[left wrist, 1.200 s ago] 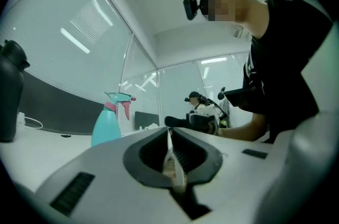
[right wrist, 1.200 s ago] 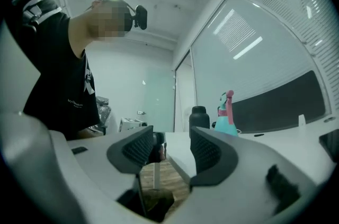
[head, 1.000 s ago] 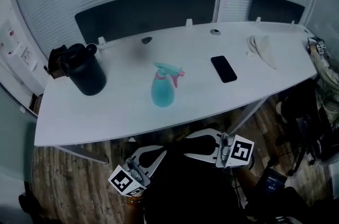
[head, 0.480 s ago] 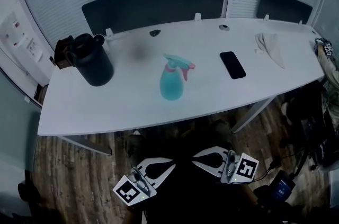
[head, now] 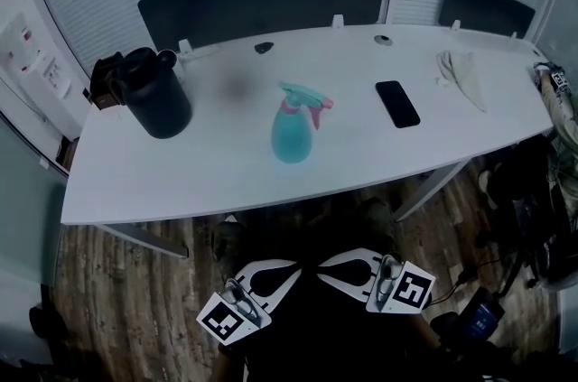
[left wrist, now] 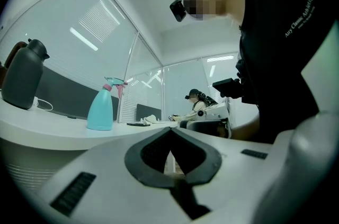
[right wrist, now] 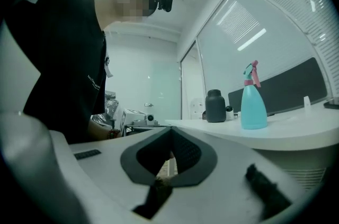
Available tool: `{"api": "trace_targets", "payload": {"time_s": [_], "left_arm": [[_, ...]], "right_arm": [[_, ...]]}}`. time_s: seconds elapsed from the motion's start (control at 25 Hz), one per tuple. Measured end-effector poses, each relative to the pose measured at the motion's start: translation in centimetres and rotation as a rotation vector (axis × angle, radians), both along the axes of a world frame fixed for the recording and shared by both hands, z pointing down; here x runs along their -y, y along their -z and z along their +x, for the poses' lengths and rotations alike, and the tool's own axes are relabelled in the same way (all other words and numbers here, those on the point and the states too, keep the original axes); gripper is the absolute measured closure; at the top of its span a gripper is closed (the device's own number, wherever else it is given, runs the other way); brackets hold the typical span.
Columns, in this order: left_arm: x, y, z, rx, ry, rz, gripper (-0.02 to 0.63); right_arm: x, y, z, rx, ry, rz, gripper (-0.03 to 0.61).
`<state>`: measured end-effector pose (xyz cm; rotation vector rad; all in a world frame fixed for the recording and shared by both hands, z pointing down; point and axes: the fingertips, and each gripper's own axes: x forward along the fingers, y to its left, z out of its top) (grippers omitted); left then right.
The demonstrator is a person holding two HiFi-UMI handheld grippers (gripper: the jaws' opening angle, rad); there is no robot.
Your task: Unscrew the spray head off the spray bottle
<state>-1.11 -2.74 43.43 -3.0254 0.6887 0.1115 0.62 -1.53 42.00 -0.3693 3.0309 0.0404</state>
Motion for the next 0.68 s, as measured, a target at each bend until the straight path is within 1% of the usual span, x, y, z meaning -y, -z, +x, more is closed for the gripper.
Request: {"api": "trace_targets", "payload": {"time_s": [0.12,0.32,0.44,0.68], "left_arm": [[-0.04,0.15,0.06,-0.004,-0.003,0.007,0.611],[-0.13,-0.19,0.31,-0.005,0.002,-0.011,0.611],[-0.07,0.0,0.16,-0.014,0.005,-0.003,0.611],[-0.04,-0.48,0.09,0.015,-0.004,-0.013,0.611]], "right_arm": [[0.26,-0.11,0.06,0.004,-0.012,-0.005,0.578],[0.51,-0.23,0.23,0.004,-0.019,-0.011,0.578],[0.61,-0.13,0.08,0.007,-0.017,-0.012,0.578],[0.7,-0.12,-0.1,0.007,-0.02,-0.019,0.578]]}}
